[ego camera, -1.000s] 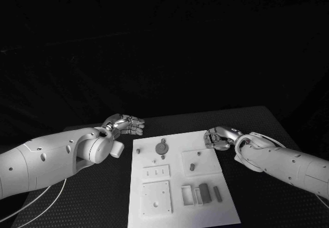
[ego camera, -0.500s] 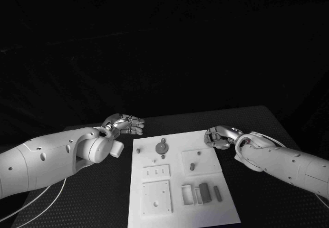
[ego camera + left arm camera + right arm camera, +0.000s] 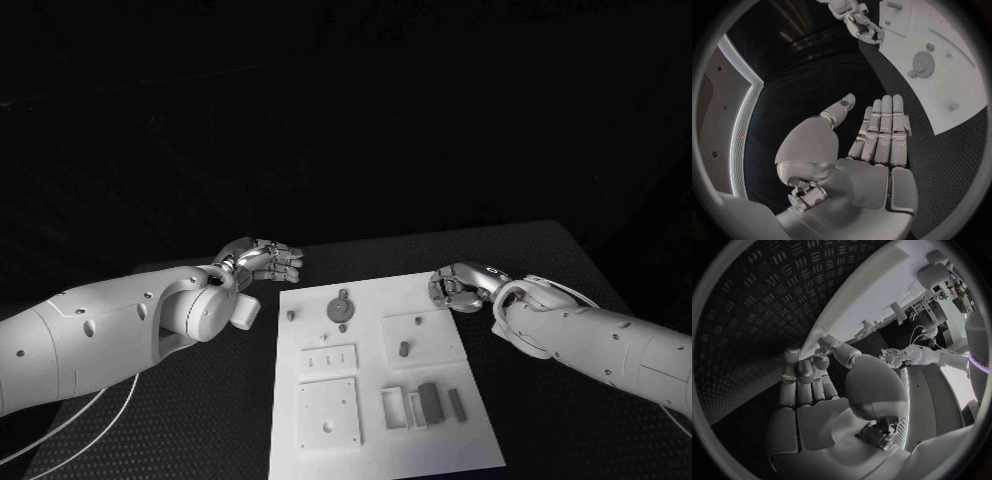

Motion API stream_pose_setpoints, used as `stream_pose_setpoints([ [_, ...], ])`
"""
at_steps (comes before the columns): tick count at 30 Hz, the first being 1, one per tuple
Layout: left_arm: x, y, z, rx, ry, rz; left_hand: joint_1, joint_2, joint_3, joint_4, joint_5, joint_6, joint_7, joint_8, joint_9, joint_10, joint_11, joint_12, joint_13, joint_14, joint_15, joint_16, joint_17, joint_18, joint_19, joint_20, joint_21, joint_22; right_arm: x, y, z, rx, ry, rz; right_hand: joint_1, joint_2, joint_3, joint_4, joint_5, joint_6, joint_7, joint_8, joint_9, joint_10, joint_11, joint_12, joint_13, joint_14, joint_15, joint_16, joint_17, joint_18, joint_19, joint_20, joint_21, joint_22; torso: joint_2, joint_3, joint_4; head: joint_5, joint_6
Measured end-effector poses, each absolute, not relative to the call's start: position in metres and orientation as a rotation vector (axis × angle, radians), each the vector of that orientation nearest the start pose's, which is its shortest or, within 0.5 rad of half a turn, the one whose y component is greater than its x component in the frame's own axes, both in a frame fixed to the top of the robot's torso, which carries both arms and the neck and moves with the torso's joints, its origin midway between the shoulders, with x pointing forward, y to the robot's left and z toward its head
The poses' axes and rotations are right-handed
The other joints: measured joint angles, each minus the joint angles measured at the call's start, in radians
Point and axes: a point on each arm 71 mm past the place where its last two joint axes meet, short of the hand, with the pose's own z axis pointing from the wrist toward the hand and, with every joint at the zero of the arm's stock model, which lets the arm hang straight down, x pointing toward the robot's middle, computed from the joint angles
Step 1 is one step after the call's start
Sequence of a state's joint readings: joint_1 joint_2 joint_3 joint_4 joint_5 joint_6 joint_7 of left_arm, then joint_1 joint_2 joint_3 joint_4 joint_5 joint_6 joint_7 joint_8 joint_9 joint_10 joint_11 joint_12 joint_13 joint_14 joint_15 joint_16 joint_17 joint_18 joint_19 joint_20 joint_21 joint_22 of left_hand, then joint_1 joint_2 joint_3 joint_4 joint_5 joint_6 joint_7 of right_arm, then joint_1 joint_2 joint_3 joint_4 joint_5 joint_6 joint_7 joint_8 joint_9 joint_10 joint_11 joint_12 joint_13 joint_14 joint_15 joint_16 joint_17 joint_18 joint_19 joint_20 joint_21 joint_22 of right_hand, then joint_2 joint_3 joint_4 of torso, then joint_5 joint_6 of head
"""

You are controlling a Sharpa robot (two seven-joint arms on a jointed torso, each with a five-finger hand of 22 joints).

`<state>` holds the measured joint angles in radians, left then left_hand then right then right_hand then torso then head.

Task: Assemble the parts on the task board

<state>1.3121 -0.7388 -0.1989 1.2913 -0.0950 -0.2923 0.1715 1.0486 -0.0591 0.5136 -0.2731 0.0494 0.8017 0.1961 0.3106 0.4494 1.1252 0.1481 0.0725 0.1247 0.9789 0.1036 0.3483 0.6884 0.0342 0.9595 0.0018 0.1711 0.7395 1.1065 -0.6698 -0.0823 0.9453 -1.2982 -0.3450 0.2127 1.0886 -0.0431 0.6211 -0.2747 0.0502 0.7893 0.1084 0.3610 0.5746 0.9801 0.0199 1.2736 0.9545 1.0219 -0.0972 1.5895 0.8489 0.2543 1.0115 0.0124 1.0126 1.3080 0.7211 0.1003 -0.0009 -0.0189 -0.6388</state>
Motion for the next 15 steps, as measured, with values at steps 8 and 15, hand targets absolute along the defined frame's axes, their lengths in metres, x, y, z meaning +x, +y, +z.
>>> stream_pose_setpoints([
  [8, 0.5307, 0.2298, -0.2028, -1.075, 1.655, -1.21, 0.0, 0.0, 0.0, 0.0, 0.0, -0.004, 0.004, 0.0, 0.0, 0.0, 0.0, 0.0, 0.0, 0.0, 0.0, -0.004, 0.0, -0.004, 0.0, 0.0, 0.0, 0.0, 0.5409, -0.2831, -0.2706, -0.035, 1.717, 0.559, -0.024, -0.024, -0.003, 0.003, 0.0, 0.0, 0.0, -0.001, 0.0, 0.0, 0.0, 0.0, -0.001, 0.001, -0.001, 0.0, -0.001, 0.0, 0.0, 0.0, 0.0, 0.0, 0.0, 0.0, 0.0001, 0.001, -0.001],
  [15, 0.5307, 0.2297, -0.2028, -1.075, 1.656, -1.209, 0.0, 0.0, 0.0, 0.0, 0.0, -0.004, 0.004, 0.0, -0.001, 0.0, 0.0, 0.0, 0.0, 0.0, 0.0, -0.004, 0.001, -0.004, 0.0, 0.0, 0.0, 0.0, 0.541, -0.2832, -0.2706, -0.034, 1.717, 0.558, -0.023, -0.032, -0.002, 0.01, 0.0, 0.0, 0.0, -0.007, 0.0, 0.0, 0.0, 0.0, -0.001, 0.001, -0.001, 0.0, -0.001, -0.001, 0.0, 0.0, 0.0, 0.0, 0.0, 0.0001, 0.0, 0.001, -0.002],
])
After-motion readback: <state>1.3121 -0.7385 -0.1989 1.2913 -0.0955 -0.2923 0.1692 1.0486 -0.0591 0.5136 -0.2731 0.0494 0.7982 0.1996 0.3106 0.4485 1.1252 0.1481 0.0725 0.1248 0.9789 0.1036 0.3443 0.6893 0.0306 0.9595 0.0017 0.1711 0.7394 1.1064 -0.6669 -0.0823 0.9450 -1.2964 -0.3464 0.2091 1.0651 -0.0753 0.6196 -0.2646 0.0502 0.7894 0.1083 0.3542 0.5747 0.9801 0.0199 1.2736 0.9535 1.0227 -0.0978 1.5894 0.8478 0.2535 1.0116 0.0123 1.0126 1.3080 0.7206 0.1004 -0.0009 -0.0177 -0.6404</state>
